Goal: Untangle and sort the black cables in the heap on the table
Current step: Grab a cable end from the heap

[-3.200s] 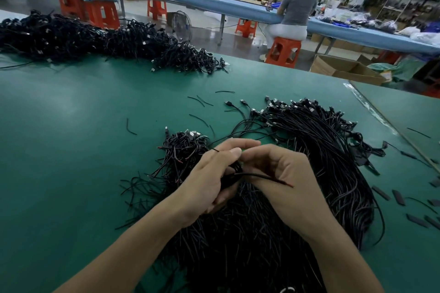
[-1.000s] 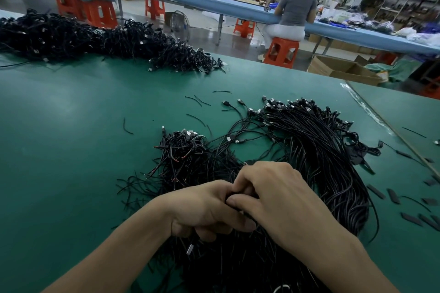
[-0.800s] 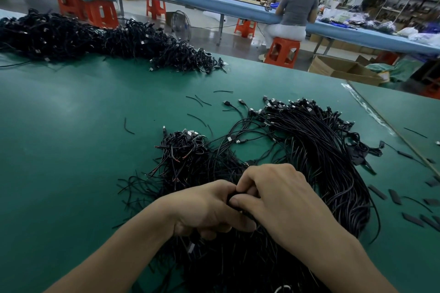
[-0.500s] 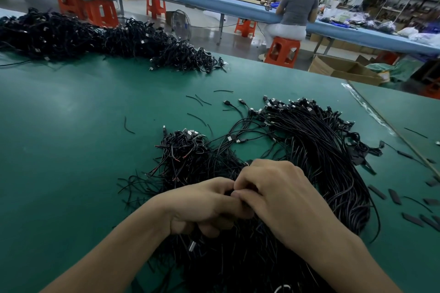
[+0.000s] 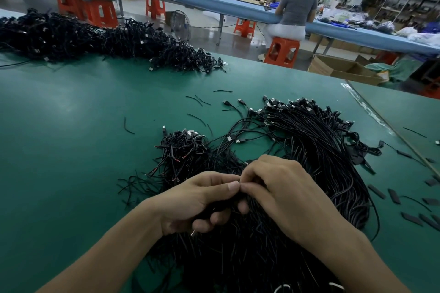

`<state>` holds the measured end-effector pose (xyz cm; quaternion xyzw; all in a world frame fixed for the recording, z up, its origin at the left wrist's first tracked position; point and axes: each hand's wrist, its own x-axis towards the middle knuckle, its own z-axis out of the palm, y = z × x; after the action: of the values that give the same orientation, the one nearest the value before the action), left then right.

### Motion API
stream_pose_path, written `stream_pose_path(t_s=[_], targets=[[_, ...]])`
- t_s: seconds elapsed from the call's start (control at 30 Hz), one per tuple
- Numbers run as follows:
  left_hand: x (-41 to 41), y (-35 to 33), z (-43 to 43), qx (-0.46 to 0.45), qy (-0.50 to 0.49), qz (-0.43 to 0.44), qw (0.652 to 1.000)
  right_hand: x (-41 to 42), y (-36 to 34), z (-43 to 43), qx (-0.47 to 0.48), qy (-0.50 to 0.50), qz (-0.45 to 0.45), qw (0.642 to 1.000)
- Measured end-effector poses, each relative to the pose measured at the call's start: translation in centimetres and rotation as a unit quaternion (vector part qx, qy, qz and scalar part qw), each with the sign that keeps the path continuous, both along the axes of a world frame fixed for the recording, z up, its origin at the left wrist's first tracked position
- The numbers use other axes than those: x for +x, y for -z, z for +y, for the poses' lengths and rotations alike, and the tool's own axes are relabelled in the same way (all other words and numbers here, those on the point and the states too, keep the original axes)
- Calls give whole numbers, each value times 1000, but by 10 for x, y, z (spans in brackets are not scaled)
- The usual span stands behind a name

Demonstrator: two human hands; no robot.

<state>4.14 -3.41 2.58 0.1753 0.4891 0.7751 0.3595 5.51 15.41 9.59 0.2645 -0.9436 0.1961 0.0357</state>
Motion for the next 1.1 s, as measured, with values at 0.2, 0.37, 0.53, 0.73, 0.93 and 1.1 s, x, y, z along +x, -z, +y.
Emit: stream_pose_path(t_s=[0.2,0.37,0.53,0.73,0.93,1.1], targets=[[3,-3,6,100,-19,-143,984,0,1,1,-4,-55,50,997],[4,-12,18,9,-77,-180,981,-2,9,-2,72,-81,158,981],[6,-15,28,9,-204,-94,974,-7,22,-1,-33,-26,177,983],[9,-14,51,-7,-388,82,918,-5,35,-17,-281,89,86,952],[10,-14,53,9,-421,127,898,-2,30,-29,-497,65,-149,853],[8,-18,45,20,-401,165,901,-4,27,-24,-535,50,-258,803]])
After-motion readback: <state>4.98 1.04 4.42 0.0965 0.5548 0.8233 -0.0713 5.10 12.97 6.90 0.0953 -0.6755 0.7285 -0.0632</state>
